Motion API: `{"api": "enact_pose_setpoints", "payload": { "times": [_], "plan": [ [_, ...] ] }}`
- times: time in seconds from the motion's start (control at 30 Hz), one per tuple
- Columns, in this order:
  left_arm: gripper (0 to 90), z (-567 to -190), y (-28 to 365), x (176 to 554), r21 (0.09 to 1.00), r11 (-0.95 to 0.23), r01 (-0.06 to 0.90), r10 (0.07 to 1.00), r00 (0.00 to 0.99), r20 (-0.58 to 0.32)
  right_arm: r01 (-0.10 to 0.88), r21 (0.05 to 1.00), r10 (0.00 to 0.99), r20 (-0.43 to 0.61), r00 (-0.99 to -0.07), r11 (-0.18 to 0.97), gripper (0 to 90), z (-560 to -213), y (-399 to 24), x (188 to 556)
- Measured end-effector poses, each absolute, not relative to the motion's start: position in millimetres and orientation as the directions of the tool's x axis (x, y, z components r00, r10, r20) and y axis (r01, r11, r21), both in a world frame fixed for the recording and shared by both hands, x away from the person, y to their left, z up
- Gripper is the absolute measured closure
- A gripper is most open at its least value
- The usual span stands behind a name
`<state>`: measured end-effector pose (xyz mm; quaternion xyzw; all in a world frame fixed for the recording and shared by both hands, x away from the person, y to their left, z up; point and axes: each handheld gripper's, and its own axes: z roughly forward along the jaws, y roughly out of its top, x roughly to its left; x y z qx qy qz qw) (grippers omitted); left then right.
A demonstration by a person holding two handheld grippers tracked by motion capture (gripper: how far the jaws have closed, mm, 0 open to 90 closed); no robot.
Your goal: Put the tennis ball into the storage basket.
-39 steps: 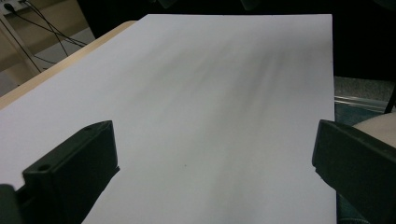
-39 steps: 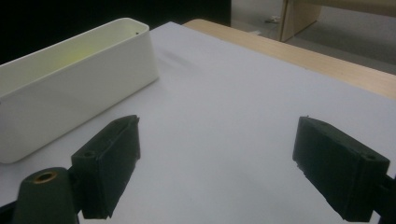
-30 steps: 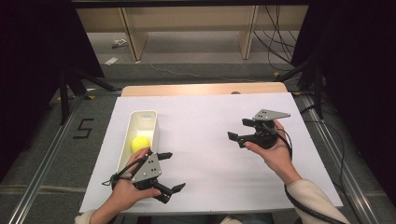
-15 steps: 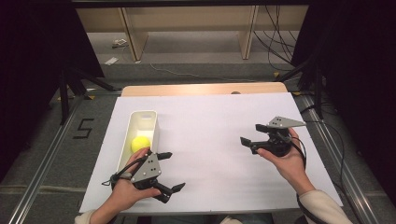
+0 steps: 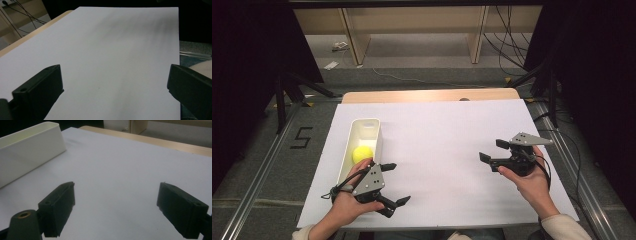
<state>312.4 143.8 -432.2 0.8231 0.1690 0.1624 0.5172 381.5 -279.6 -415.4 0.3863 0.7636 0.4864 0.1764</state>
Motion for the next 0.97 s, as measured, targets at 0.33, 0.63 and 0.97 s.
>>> {"api": "enact_pose_setpoints", "payload": {
  "times": [0.33,0.63,0.97],
  "plan": [
    [0.0,-432,144,313,0.909,-0.402,0.114,0.450,0.889,0.087,0.417,0.880,0.766,0.103,-0.635,0.227,15.5,-420,-285,373],
    [0.0,-432,144,312,0.909,-0.400,0.115,0.452,0.888,0.087,0.417,0.883,0.770,0.106,-0.629,0.218,15.5,-422,-293,368],
    [0.0,-431,144,312,0.911,-0.396,0.113,0.448,0.890,0.085,0.410,0.887,0.772,0.105,-0.627,0.212,15.5,-421,-294,369]
  ]
}}
